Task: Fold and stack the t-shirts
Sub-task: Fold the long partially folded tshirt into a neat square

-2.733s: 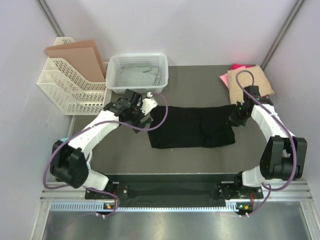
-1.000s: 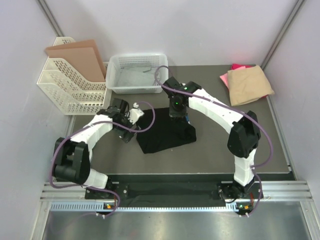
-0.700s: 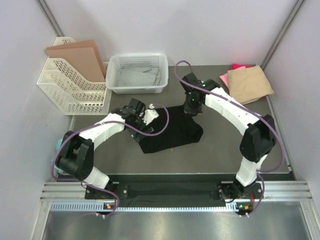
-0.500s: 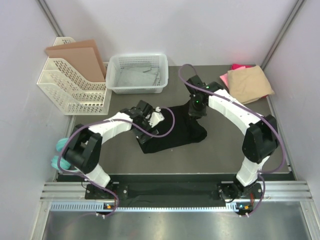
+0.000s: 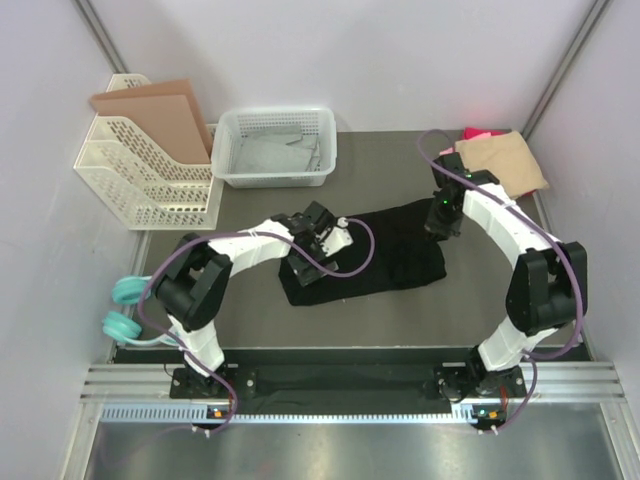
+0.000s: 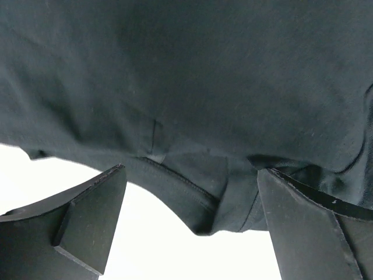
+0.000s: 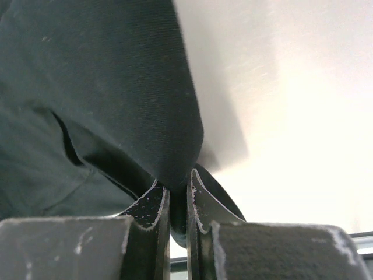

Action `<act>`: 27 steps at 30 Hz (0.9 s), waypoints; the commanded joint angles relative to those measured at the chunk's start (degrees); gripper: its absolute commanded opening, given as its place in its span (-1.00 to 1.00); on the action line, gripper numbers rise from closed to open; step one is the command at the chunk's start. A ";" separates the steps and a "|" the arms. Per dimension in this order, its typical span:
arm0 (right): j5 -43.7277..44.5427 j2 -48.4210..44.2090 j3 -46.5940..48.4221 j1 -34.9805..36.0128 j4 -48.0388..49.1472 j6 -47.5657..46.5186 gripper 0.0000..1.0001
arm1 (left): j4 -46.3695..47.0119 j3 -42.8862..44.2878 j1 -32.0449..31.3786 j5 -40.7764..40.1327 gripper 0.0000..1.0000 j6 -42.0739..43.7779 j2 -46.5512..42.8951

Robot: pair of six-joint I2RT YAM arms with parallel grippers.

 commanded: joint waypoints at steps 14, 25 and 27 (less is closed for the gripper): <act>6.76 -0.63 4.49 -12.88 -1.61 -6.88 -1.00 | -1.53 5.98 -8.30 1.75 0.98 -3.63 -3.54; 10.87 0.50 16.96 4.08 -8.73 -3.81 -1.00 | -7.24 0.81 18.67 7.89 0.98 2.78 -25.61; 11.84 2.17 18.20 8.04 -9.96 -2.93 -1.00 | -7.68 -2.70 22.27 8.60 0.98 4.01 -29.37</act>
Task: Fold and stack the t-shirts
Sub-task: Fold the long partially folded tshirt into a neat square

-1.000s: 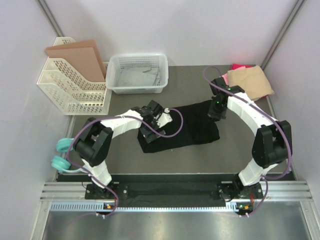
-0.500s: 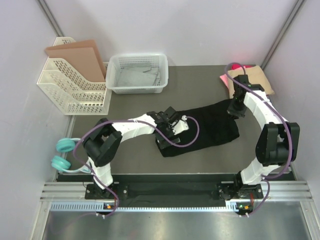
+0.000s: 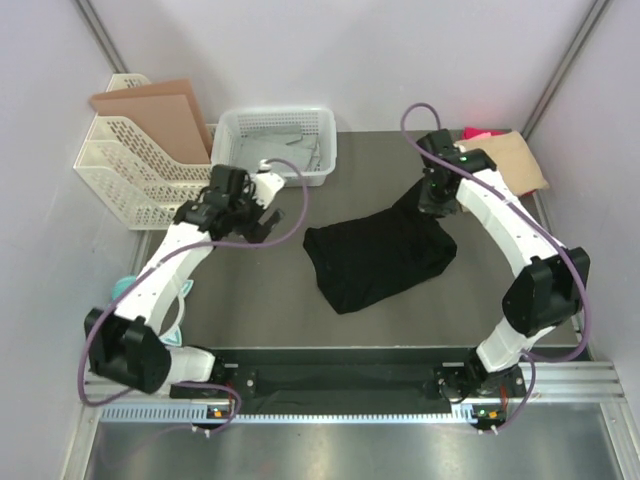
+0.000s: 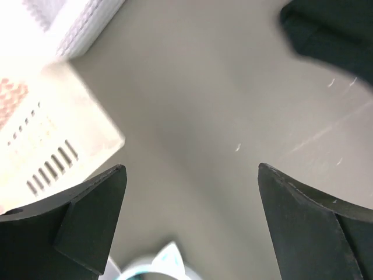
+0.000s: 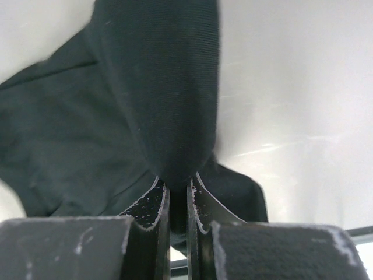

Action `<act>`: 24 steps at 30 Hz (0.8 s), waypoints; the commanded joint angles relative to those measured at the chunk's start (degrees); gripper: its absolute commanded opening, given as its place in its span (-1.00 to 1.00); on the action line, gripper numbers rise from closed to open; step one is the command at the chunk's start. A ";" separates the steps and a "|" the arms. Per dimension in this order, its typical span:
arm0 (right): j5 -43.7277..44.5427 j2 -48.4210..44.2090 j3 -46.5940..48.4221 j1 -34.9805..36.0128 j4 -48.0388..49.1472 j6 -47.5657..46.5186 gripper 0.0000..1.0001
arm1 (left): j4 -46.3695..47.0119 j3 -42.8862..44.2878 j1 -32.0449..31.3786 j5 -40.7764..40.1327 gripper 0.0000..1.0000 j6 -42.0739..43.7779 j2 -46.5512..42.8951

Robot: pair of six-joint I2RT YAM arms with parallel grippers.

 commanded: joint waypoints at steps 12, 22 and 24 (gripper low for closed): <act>8.72 22.47 18.84 29.52 -10.06 5.57 -1.00 | -6.87 -10.44 14.89 7.59 0.98 6.83 -13.88; 5.91 35.56 24.74 38.40 -10.07 6.10 -1.00 | -6.69 -12.46 17.79 7.68 0.98 8.41 -15.90; 5.04 36.80 24.92 39.20 -9.46 6.27 -1.00 | -6.61 -12.90 18.05 8.03 0.98 8.59 -16.08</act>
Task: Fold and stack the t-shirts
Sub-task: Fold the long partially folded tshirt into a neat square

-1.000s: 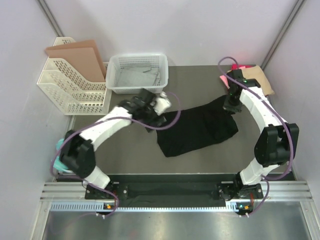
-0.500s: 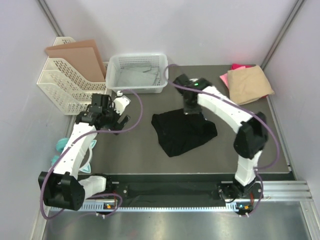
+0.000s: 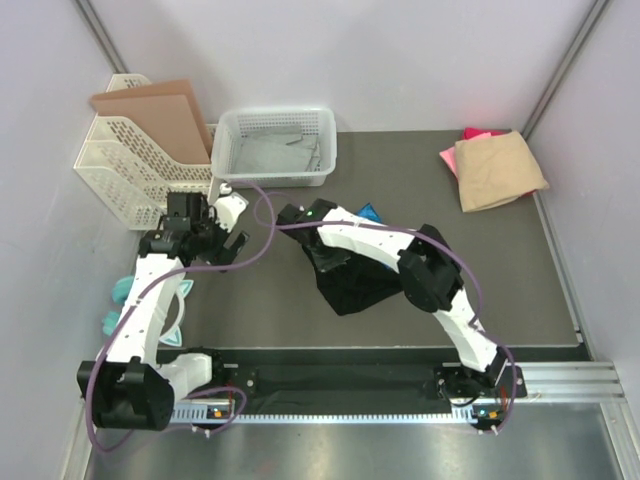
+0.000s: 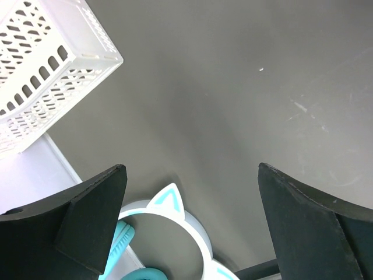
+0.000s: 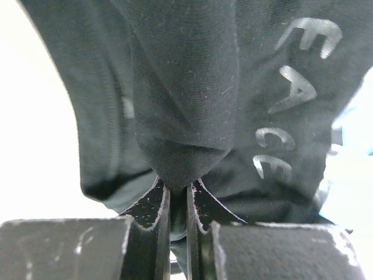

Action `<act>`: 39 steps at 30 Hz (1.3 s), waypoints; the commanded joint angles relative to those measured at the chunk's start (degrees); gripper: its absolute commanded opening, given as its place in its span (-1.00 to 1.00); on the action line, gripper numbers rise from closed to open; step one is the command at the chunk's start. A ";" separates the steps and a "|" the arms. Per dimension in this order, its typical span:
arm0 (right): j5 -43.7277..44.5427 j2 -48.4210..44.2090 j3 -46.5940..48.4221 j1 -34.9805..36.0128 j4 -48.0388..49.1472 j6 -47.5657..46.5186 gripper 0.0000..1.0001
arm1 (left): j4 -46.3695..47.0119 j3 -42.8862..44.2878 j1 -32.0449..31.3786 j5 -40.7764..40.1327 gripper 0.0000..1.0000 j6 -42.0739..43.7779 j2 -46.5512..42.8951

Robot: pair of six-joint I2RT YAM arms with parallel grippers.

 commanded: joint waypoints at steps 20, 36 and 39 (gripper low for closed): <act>-21.05 -2.58 5.46 1.34 10.67 -3.34 0.35 | -1.10 -1.73 0.90 4.44 0.98 -1.06 -0.11; -68.43 -28.54 -40.24 -36.01 65.24 10.10 0.63 | -2.51 1.43 0.72 8.21 0.98 -0.45 1.29; -70.89 -23.96 -40.07 -36.81 67.08 9.84 0.61 | -3.30 2.13 0.37 8.31 0.98 -0.53 1.73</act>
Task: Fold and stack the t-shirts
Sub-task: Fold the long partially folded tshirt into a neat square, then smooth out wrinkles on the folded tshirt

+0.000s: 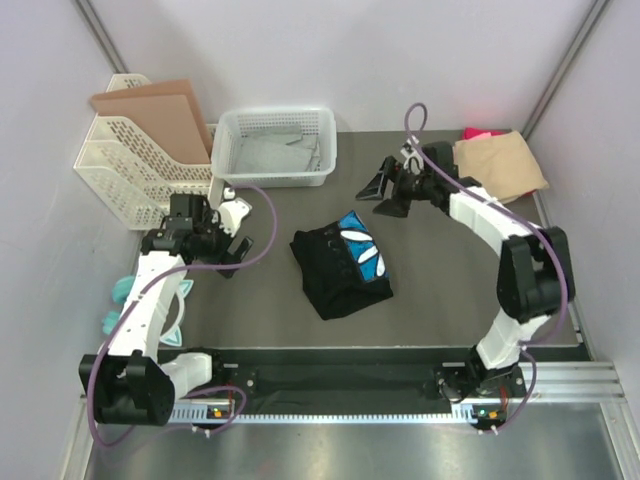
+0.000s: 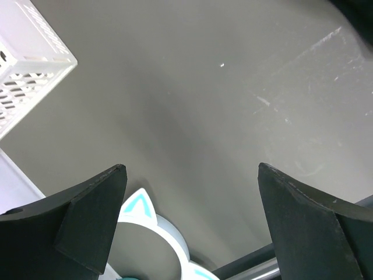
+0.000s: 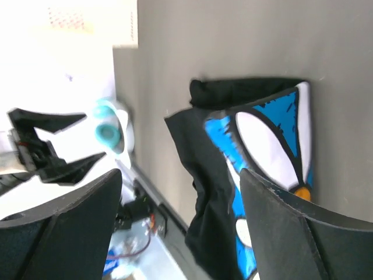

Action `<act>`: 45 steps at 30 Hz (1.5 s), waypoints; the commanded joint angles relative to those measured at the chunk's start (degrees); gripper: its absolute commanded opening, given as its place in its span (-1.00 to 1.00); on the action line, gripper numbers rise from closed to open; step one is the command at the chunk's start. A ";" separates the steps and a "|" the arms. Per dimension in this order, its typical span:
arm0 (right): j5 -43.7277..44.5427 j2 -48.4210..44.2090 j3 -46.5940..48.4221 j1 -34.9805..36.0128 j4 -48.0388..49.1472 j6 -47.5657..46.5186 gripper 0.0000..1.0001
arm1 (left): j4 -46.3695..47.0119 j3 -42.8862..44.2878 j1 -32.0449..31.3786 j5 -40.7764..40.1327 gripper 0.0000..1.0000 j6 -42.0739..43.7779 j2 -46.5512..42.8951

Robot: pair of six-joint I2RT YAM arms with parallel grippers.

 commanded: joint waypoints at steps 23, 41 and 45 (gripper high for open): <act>-5.73 22.78 5.18 -1.13 -2.09 -6.62 0.54 | -2.91 3.85 -1.14 3.13 0.98 0.06 -1.00; -7.84 10.76 7.56 -2.36 -8.77 -6.98 0.63 | 18.95 12.30 -31.82 0.06 0.98 -13.48 15.77; -7.66 0.66 3.45 -3.06 -9.23 -6.63 0.65 | 24.49 12.30 -31.90 -1.09 0.98 -16.82 21.30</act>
